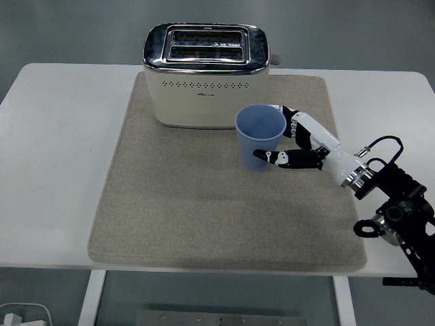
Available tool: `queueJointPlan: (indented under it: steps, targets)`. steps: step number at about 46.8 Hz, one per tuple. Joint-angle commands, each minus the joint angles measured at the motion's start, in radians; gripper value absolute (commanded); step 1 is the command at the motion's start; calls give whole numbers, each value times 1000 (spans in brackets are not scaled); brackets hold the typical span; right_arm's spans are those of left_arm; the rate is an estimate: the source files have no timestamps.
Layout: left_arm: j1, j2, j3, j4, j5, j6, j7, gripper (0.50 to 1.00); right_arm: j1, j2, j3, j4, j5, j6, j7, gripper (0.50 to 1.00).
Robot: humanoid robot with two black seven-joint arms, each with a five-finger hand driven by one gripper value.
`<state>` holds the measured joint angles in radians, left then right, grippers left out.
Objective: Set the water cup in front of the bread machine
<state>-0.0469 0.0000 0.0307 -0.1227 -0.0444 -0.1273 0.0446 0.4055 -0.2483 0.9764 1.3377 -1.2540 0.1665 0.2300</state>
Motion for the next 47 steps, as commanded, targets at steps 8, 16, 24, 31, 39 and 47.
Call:
queueJointPlan:
  steps: [8,16,24,31,39,47]
  targets:
    - [-1,0,0,0,0,0,0,999,82,58,-81,-84,-1,-4,0,500]
    - [-1,0,0,0,0,0,0,999,134,119,-96,-161,-1,-4,0,500]
    - [-1,0,0,0,0,0,0,996,167,164,-99,-216,-1,-4,0,500]
    - [-1,0,0,0,0,0,0,999,170,178,-120,-239,-1,-4,2,500]
    - [1,0,0,0,0,0,0,996,171,208,-133,-267,-2,-5,3,500]
    - [1,0,0,0,0,0,0,999,200,224,-134,-298,-2,-24,6,500]
